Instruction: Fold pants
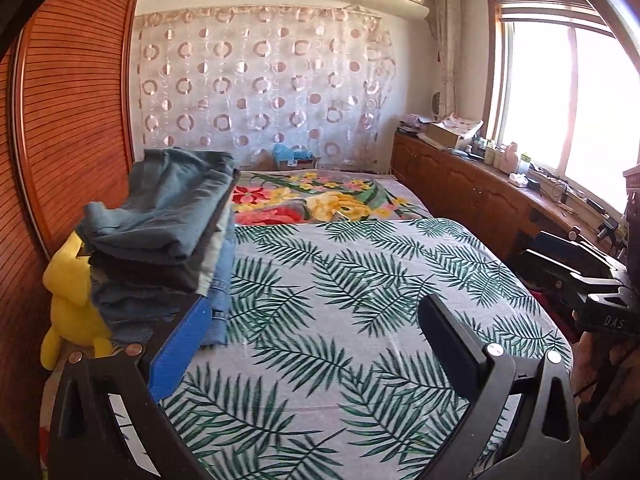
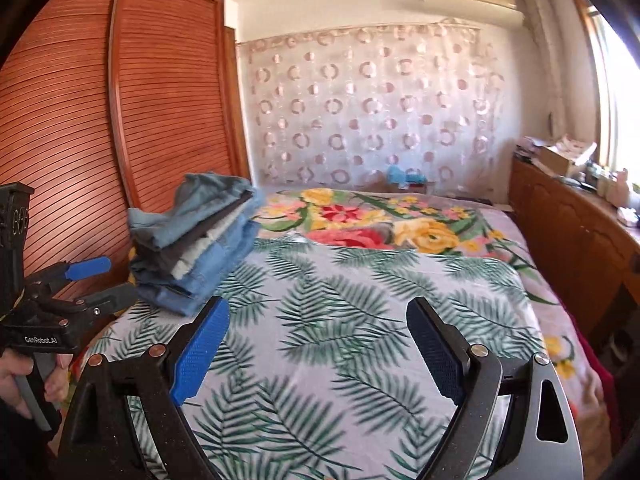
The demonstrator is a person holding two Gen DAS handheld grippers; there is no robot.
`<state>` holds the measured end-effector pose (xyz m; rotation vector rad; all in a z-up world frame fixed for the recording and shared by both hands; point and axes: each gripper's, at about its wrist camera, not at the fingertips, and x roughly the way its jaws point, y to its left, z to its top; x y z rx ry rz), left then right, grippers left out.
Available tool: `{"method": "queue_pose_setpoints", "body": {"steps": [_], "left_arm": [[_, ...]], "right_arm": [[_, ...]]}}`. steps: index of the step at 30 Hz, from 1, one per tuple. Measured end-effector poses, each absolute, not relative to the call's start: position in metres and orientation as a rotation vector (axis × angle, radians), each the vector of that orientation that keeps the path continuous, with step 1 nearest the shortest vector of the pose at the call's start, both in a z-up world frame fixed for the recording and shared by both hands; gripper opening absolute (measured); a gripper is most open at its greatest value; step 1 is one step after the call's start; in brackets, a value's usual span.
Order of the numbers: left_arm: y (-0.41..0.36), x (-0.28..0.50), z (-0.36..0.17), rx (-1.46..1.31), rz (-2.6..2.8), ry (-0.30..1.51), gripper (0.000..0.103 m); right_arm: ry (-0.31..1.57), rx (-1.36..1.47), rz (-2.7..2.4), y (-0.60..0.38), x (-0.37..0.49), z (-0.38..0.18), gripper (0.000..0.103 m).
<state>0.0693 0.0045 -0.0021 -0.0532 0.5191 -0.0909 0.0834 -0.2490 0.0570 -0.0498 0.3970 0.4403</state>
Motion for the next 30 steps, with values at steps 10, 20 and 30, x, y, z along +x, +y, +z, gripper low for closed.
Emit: {"method": "queue_pose_setpoints", "body": {"steps": [10, 20, 30], "left_arm": [[-0.025, 0.071, 0.016, -0.039, -0.123, 0.494, 0.103], [-0.031, 0.057, 0.043, -0.030, -0.120, 0.456, 0.103], [-0.027, 0.037, 0.061, -0.012, -0.105, 0.400, 0.103]], "right_arm": [[0.374, -0.021, 0.367, -0.266, 0.068, 0.064, 0.091], [0.322, -0.020, 0.332, -0.258, 0.044, 0.068, 0.091], [0.275, -0.018, 0.298, -0.257, 0.026, 0.069, 0.091]]}}
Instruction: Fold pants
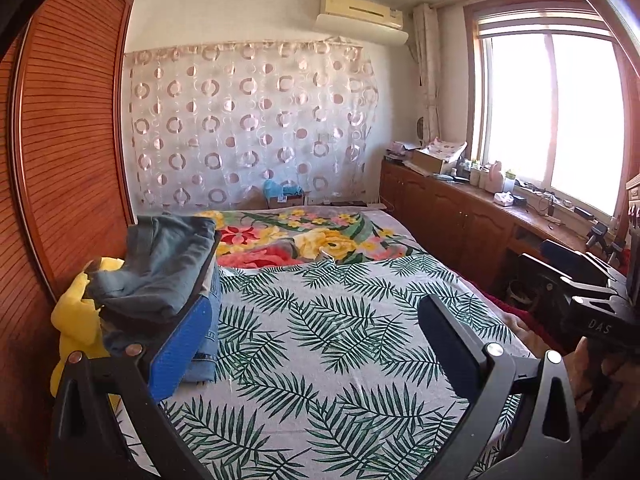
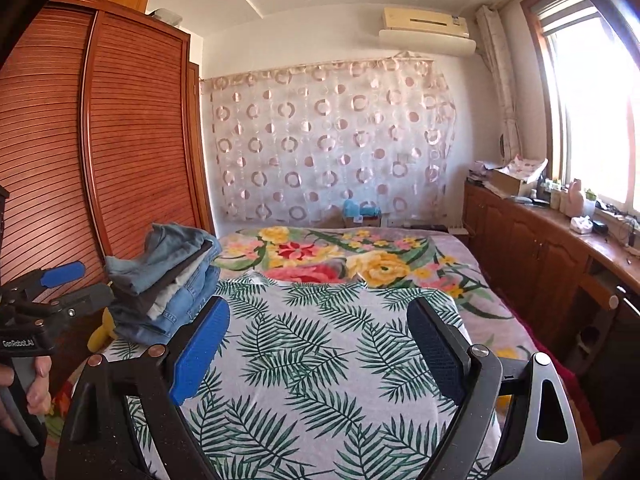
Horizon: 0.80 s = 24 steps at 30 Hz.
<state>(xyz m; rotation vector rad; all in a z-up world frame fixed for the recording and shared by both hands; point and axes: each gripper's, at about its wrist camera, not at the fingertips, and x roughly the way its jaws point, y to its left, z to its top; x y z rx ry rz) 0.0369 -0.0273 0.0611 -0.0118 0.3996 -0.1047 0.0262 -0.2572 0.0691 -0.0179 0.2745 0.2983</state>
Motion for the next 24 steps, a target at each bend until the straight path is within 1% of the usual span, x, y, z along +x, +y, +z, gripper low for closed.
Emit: {"method": "queue_pose_setpoints", "body": {"steps": [24], "left_arm": [[-0.0251, 0.0329, 0.0626, -0.014, -0.096, 0.391, 0.103]], "right_arm": [[0.265, -0.012, 0.294, -0.2590, 0.0235, 0.0674, 0.091]]}}
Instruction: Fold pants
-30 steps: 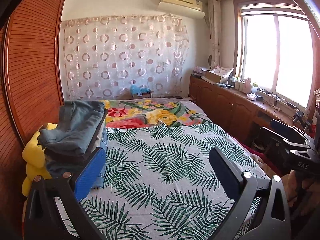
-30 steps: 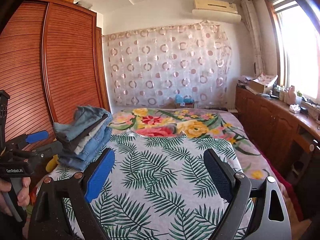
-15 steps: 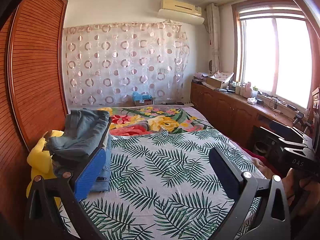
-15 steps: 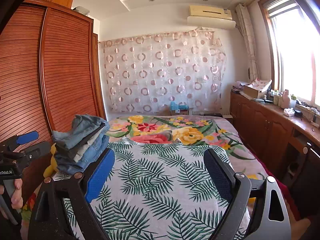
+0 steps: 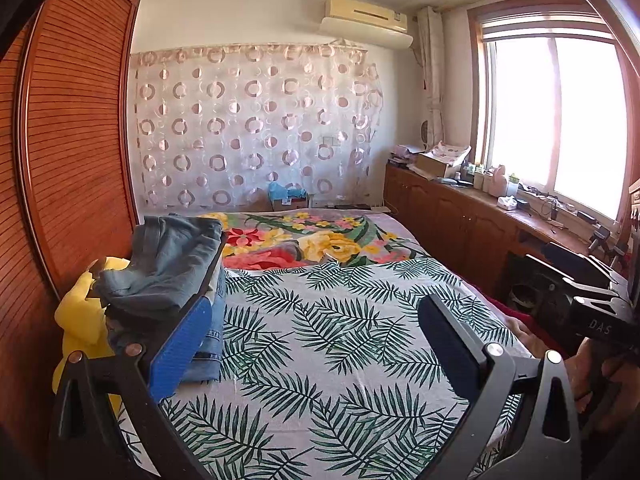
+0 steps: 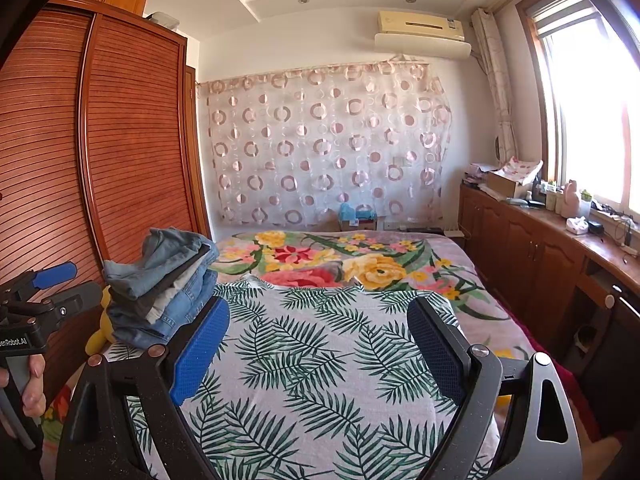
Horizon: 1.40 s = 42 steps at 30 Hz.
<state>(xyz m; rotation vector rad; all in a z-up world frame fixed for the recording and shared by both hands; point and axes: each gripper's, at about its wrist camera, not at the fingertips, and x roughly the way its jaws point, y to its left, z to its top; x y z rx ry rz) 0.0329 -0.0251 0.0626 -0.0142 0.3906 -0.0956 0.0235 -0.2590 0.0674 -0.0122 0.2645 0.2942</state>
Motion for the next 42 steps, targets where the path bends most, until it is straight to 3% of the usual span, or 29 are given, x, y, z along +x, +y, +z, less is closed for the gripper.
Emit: {"method": "queue_pose_setpoints", "body": {"steps": [42], "left_arm": [[-0.0204, 0.0322, 0.0628, -0.015, -0.084, 0.384, 0.103]], "right_arm": [[0.260, -0.012, 0.295, -0.2623, 0.0208, 0.0659, 0.091]]}}
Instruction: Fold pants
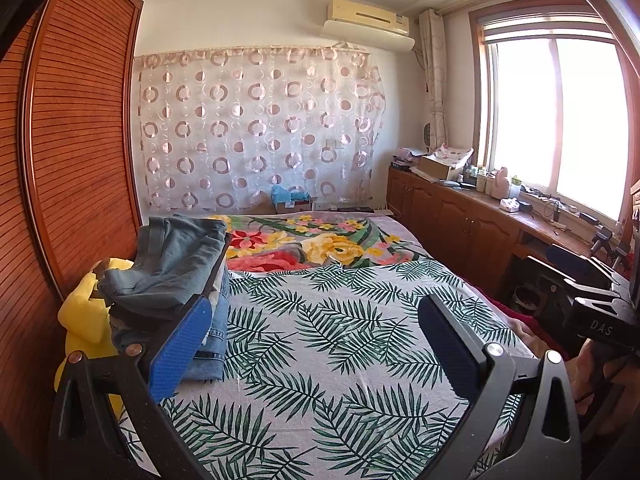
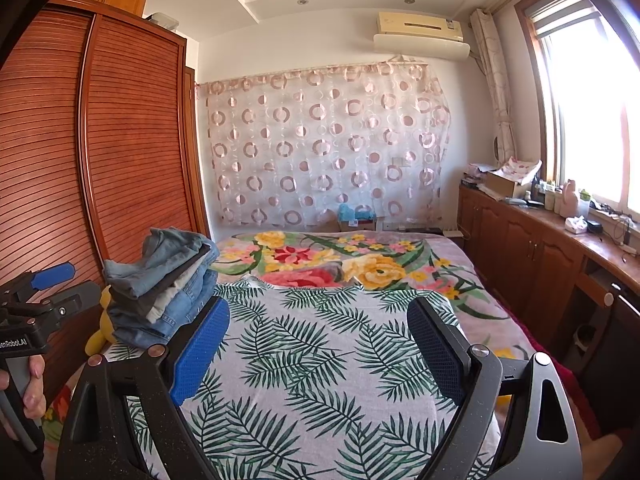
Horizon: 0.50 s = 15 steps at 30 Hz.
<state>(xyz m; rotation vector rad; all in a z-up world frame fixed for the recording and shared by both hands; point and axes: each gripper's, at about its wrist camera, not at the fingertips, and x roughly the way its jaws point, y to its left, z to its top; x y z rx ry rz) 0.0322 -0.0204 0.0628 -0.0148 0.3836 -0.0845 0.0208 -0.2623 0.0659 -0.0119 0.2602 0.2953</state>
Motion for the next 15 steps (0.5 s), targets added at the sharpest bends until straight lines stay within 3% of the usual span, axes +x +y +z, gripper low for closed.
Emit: {"method": "queue_pose_setpoints", "body": {"steps": [15], "left_arm": [[-0.0202, 0.0319, 0.0622, -0.016, -0.085, 0.383, 0.103]], "right_arm": [[0.264, -0.013, 0.293, -0.2616, 0.0205, 0.0643, 0.091]]}}
